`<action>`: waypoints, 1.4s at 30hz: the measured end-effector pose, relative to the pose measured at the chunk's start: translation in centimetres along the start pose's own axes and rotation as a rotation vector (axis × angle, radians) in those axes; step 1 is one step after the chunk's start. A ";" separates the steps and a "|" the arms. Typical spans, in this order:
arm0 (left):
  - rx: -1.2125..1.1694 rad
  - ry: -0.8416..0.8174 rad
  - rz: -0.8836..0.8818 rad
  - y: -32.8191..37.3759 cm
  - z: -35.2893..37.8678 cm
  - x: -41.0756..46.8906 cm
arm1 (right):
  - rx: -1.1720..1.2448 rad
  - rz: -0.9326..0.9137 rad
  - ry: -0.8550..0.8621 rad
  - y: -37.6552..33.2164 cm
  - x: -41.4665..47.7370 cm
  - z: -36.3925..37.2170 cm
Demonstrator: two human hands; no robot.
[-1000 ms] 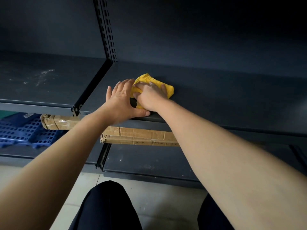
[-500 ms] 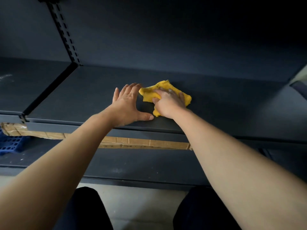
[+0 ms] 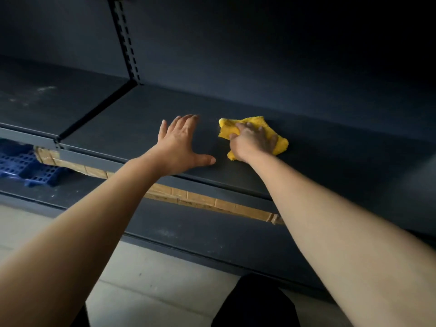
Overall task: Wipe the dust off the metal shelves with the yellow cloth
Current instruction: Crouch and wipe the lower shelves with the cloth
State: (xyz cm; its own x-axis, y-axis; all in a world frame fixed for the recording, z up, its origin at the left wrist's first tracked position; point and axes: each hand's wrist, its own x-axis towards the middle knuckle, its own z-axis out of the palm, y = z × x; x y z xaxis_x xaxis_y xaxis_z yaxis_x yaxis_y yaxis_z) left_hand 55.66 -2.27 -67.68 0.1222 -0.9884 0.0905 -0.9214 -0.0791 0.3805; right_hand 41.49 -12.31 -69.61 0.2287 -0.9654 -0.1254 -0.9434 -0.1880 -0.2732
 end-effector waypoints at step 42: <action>-0.135 -0.229 0.414 -27.4 -9.3 -1.2 | 0.062 0.447 0.152 -27.3 -8.6 8.4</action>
State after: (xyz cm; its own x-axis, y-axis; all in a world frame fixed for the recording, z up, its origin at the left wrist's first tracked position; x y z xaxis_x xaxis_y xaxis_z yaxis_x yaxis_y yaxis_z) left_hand 84.22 2.31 -69.62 -0.3428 -0.9375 0.0601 -0.8176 0.3292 0.4724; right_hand 67.31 2.67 -69.05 -0.2386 -0.9655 -0.1038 -0.9242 0.2586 -0.2811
